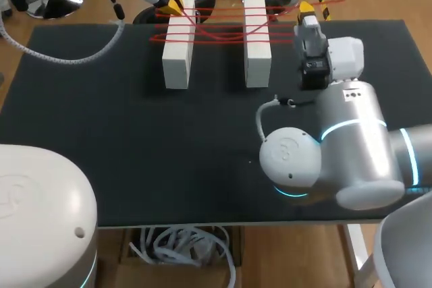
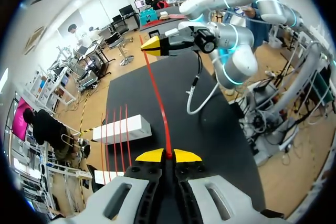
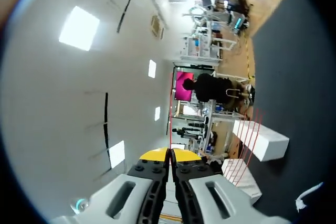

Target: Grab the tape and strap the tape.

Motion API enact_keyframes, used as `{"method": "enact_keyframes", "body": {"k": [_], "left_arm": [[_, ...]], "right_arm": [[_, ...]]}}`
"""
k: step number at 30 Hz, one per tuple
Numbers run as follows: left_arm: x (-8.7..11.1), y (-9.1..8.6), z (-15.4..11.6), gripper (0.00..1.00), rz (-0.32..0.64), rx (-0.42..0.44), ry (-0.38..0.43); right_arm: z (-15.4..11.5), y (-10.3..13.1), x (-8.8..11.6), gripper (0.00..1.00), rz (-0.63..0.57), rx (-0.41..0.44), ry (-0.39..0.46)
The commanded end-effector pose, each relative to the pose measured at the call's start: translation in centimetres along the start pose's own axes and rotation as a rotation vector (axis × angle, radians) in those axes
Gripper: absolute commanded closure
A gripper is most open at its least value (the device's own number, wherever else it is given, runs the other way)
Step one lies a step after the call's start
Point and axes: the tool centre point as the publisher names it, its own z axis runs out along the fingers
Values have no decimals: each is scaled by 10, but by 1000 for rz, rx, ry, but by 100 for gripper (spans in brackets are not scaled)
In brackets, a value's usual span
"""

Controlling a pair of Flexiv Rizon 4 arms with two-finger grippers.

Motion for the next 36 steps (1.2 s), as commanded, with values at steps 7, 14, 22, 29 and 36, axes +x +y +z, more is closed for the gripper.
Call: {"method": "enact_keyframes", "body": {"k": [7,14,22,29,36], "left_arm": [[0,0,0,100,-1,-3,2],[0,0,0,100,-1,-3,2],[0,0,0,100,-1,-3,2],[0,0,0,100,-1,-3,2],[0,0,0,100,-1,-3,2]], "right_arm": [[2,10,10,100,-653,145,2],[2,10,10,100,-653,145,2],[9,6,21,100,-959,118,-8],[15,-6,35,100,-1657,138,-31],[15,-6,35,100,-1657,138,-31]]}}
